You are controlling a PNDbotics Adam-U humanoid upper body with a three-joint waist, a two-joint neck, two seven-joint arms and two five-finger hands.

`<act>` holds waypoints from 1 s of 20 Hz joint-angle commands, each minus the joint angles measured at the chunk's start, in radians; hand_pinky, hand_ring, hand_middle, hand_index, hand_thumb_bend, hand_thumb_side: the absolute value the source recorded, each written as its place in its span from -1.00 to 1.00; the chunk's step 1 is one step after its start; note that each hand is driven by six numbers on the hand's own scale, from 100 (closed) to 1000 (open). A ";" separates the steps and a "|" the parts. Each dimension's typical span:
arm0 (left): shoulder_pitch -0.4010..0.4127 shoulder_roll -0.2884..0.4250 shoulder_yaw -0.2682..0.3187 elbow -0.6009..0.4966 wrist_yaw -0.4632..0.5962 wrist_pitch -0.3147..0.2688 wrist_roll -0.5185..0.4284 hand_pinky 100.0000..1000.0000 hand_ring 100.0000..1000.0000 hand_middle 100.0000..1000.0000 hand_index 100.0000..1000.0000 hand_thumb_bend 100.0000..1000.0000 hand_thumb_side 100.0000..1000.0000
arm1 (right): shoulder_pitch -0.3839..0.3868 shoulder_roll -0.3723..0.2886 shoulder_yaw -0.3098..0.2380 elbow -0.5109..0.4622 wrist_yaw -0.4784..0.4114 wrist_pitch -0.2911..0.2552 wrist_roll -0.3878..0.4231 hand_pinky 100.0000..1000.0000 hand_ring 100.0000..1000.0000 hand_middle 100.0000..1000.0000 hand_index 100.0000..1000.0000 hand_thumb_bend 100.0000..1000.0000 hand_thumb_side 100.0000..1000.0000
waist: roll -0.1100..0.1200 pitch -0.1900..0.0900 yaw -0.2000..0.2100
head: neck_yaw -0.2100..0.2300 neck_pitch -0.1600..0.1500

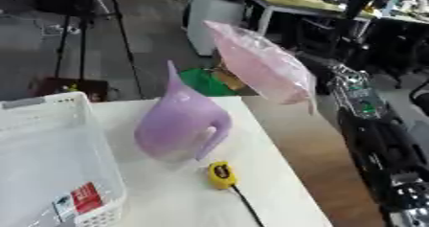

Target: Pick up objects on the table and place them in the box.

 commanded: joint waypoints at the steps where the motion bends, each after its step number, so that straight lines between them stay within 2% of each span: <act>1: -0.006 -0.008 0.000 -0.018 -0.008 -0.003 -0.003 0.81 0.89 0.73 0.52 -0.98 1.00 | -0.030 -0.013 0.003 -0.044 -0.019 0.026 -0.001 -1.00 -0.21 -0.80 -0.54 -1.00 0.22 | 0.001 -0.027 0.001 | 0.005 0.008; 11: -0.009 -0.012 -0.001 -0.018 -0.011 -0.003 -0.005 0.81 0.89 0.73 0.52 -0.97 1.00 | -0.083 0.037 0.026 -0.098 -0.038 0.082 -0.001 -1.00 -0.20 -0.80 -0.54 -1.00 0.22 | -0.003 -0.035 0.018 | 0.008 0.016; 20: -0.011 -0.013 -0.005 -0.018 -0.013 -0.005 -0.007 0.80 0.89 0.73 0.52 -0.96 1.00 | -0.149 0.095 0.062 -0.125 -0.034 0.097 -0.001 -1.00 -0.20 -0.80 -0.54 -1.00 0.22 | -0.012 -0.041 0.049 | -0.012 0.023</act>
